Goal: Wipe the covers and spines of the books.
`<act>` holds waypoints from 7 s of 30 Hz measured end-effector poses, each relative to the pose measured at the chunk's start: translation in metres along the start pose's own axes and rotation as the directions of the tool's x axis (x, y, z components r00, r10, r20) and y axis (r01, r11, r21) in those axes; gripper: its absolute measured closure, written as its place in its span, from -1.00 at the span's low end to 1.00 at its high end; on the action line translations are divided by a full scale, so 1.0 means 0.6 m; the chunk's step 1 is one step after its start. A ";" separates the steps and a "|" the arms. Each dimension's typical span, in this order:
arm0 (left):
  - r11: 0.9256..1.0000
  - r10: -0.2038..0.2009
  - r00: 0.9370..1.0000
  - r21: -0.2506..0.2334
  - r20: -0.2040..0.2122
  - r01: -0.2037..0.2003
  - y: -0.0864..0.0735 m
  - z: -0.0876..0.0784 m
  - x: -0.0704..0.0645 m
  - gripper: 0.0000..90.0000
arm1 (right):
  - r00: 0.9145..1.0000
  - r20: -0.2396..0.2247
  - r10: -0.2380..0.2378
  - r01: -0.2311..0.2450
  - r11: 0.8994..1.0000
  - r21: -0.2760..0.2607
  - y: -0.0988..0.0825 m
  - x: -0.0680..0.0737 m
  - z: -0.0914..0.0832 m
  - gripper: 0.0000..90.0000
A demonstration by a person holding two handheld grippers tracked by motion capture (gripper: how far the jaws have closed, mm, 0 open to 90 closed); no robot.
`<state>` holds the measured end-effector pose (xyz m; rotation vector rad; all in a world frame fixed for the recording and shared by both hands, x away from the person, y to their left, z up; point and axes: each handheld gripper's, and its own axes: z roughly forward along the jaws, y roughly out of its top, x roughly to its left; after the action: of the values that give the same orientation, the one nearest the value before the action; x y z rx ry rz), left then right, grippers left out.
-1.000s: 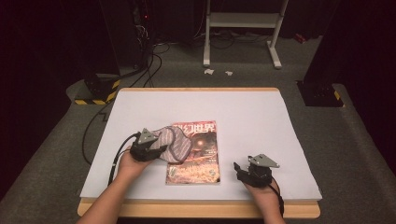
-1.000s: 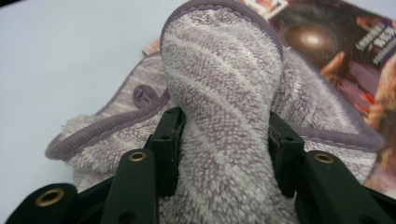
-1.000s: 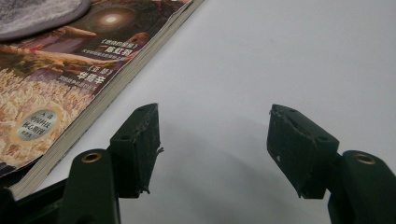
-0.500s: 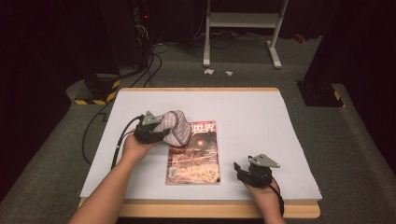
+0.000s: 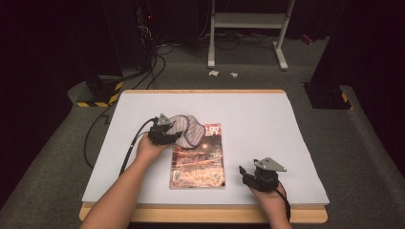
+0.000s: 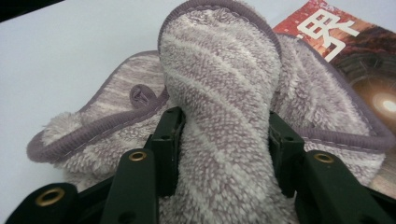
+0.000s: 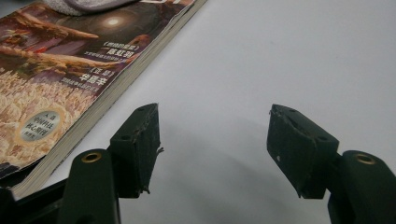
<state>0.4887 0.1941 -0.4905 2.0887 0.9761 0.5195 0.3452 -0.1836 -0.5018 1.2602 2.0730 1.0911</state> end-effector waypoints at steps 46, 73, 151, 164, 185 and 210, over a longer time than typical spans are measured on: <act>0.998 0.067 0.995 0.004 0.078 -0.068 0.088 0.091 -0.116 0.23 | 1.000 -0.010 -0.005 0.005 1.000 -0.018 0.003 0.001 -0.005 -0.23; 1.000 -0.017 0.999 0.010 -0.037 0.017 -0.007 -0.012 0.003 0.23 | 1.000 -0.003 -0.019 0.019 1.000 -0.006 0.003 0.007 0.001 -0.22; 0.998 -0.068 0.996 -0.004 -0.060 0.068 -0.035 -0.036 0.028 0.24 | 0.999 -0.033 0.003 -0.003 1.000 -0.007 0.001 0.006 0.000 -0.22; 0.997 -0.078 0.988 -0.032 -0.135 0.074 -0.060 -0.103 0.047 0.24 | 0.999 -0.040 0.002 -0.002 1.000 -0.005 0.001 0.005 0.000 -0.18; 0.983 -0.185 0.947 -0.041 -0.262 0.180 -0.160 -0.164 0.058 0.16 | 0.999 -0.037 -0.002 0.002 1.000 0.001 0.001 0.010 0.001 -0.18; 0.979 -0.185 0.962 -0.123 -0.199 0.163 -0.149 -0.202 0.054 -0.35 | 1.000 -0.006 -0.014 0.014 1.000 0.016 0.001 0.015 0.005 -0.18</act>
<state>0.3917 0.3132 -0.4821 1.8598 1.2141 0.6951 0.3434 -0.1742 -0.5027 1.2497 2.0953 1.0755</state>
